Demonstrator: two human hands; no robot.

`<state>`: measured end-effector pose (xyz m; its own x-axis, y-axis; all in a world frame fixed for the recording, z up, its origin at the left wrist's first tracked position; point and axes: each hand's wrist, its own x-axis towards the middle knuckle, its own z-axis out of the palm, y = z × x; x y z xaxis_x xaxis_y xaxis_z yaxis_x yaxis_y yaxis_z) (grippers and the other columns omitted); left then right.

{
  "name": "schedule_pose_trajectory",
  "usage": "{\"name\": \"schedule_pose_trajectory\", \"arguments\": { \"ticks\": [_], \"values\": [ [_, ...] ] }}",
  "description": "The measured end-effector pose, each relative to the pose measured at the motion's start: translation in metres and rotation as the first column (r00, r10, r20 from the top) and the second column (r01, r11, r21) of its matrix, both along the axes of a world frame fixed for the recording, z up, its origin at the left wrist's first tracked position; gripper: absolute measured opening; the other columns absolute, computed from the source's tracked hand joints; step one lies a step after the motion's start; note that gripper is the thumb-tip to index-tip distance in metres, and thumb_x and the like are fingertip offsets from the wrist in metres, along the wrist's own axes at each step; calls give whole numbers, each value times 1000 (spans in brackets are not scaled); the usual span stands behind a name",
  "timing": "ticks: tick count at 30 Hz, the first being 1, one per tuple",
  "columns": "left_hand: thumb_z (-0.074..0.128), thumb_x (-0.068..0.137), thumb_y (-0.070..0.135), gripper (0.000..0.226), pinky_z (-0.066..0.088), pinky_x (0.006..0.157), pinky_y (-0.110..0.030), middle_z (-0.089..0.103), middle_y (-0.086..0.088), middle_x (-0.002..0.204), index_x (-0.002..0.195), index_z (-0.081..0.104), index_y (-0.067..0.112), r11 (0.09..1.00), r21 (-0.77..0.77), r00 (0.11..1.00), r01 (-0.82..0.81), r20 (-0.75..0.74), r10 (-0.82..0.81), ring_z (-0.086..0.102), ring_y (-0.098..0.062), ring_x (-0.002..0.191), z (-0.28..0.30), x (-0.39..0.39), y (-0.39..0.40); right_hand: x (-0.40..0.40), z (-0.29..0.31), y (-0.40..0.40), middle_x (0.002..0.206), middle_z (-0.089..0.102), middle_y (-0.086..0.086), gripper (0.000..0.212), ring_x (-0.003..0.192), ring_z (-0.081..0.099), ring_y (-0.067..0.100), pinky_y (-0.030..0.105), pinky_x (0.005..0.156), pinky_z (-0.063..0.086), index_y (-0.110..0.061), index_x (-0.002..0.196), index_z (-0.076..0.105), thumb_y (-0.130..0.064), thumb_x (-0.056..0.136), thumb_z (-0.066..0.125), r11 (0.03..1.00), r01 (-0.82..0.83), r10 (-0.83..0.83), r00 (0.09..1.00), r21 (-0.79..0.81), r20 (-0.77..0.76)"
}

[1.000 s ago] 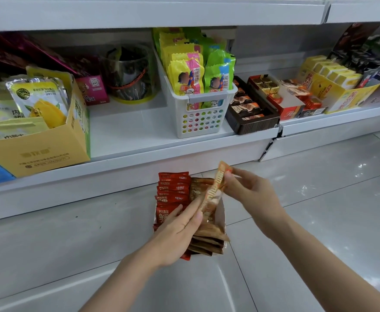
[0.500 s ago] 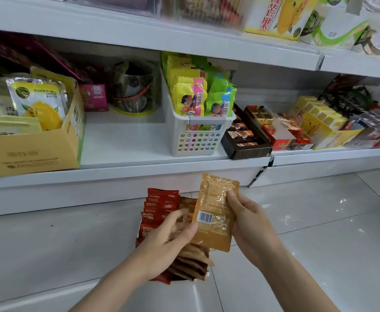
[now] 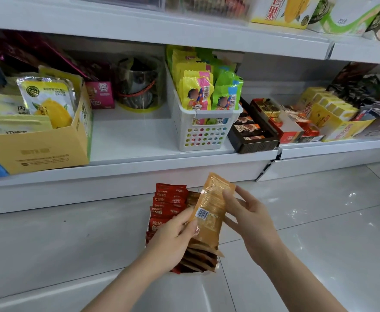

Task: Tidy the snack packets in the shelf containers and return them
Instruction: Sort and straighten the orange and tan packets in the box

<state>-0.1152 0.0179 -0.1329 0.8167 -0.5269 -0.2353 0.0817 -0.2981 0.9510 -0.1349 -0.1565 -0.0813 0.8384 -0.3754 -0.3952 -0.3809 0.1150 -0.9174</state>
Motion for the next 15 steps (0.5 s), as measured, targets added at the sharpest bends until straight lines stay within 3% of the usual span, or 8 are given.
{"name": "schedule_pose_trajectory", "arguments": {
  "ticks": [2,3,5,7,9,11,13,15],
  "values": [
    [36,103,48,34,41,110,-28,59,31,127,122,41,75,996,87,997,-16,78,9,48,5,128,-2,-1,-4,1,1,4,117,68,-1,109,102,69,14,34,84,59,-26,151,33,-63,59,78,997,-29,24,997,-78,-66],
    [35,104,47,36,31,114,-23,54,37,127,120,37,80,989,145,990,-11,140,-10,36,11,133,-3,-1,-6,2,2,7,118,67,-1,111,104,68,14,38,88,58,-29,151,33,-67,56,78,995,-42,35,996,-92,-77],
    [36,105,42,45,8,110,-7,48,51,115,119,28,85,973,229,963,34,251,-93,21,34,121,0,-5,-9,4,0,8,115,67,2,86,101,69,14,41,87,59,-27,149,34,-55,78,74,998,-10,5,997,-64,-78],
    [43,103,43,48,-4,113,-12,44,51,121,135,25,74,957,268,932,108,308,-192,24,34,121,-1,-7,-9,7,0,2,120,64,8,54,100,68,17,43,85,59,-16,149,36,-29,100,54,998,57,-54,995,38,-89],
    [53,97,51,57,-8,113,-11,35,54,127,141,21,68,951,282,924,123,318,-214,18,34,124,-4,-9,-3,8,2,-12,111,71,13,33,93,72,22,43,79,61,0,132,52,-17,104,44,980,91,-78,994,178,-76],
    [55,91,60,53,-9,109,-2,35,59,117,136,27,63,940,325,920,101,329,-213,12,41,114,-7,-10,3,8,8,-27,99,75,15,26,85,74,25,38,70,62,3,117,61,-14,104,46,957,96,-94,995,275,-22],
    [50,88,68,43,-9,115,-9,52,46,112,126,47,49,922,370,898,110,360,-252,27,32,114,-9,-10,6,7,12,-40,100,75,17,23,86,74,26,37,70,62,3,112,64,-14,102,50,946,109,-119,993,304,15],
    [50,81,76,47,-9,118,-16,61,36,103,110,62,40,922,366,871,125,403,-279,47,20,110,-8,-10,6,6,13,-48,105,74,18,22,92,73,27,38,75,63,1,111,65,-14,101,53,943,108,-130,990,315,52]
  ]
}}
